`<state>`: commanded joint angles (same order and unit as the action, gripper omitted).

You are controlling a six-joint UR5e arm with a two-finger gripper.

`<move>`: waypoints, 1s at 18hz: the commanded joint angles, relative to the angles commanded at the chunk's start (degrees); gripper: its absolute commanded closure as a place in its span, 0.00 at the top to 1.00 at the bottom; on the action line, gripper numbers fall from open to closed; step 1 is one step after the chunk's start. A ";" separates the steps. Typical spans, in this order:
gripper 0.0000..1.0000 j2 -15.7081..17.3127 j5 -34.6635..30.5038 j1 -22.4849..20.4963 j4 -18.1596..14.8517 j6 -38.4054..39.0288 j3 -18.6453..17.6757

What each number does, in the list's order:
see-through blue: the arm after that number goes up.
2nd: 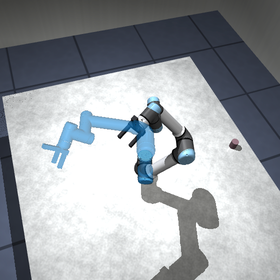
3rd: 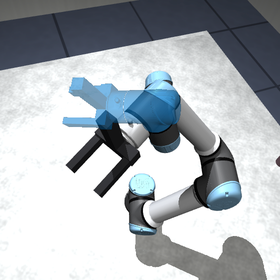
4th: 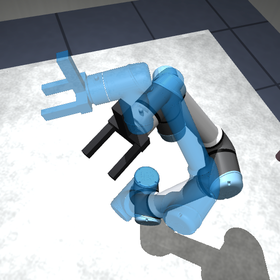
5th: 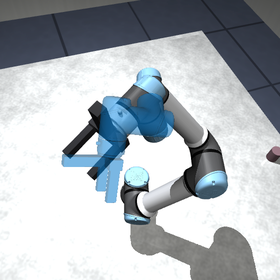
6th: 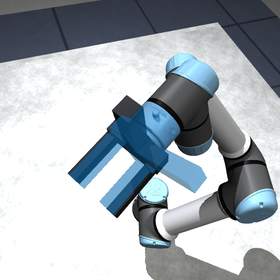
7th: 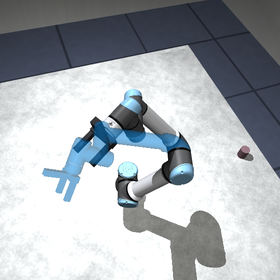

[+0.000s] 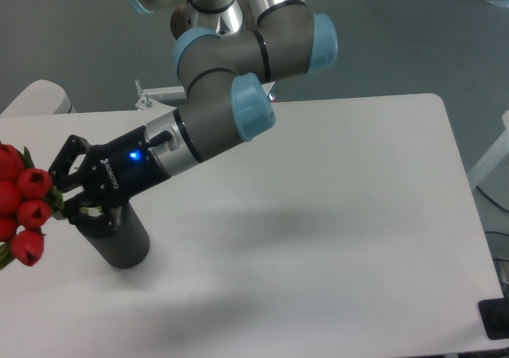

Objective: Insert the flowers into the vase
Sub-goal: 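Lower the tulip stems down into the black vase opening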

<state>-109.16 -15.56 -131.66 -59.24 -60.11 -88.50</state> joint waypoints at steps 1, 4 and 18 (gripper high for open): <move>0.04 0.00 0.00 -0.09 0.09 -0.27 -0.52; 0.04 0.00 0.09 -0.26 0.09 -3.51 -2.63; 0.08 1.05 1.41 -0.97 0.09 -10.63 -8.96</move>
<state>-108.11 -14.15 -132.63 -59.15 -70.74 -97.46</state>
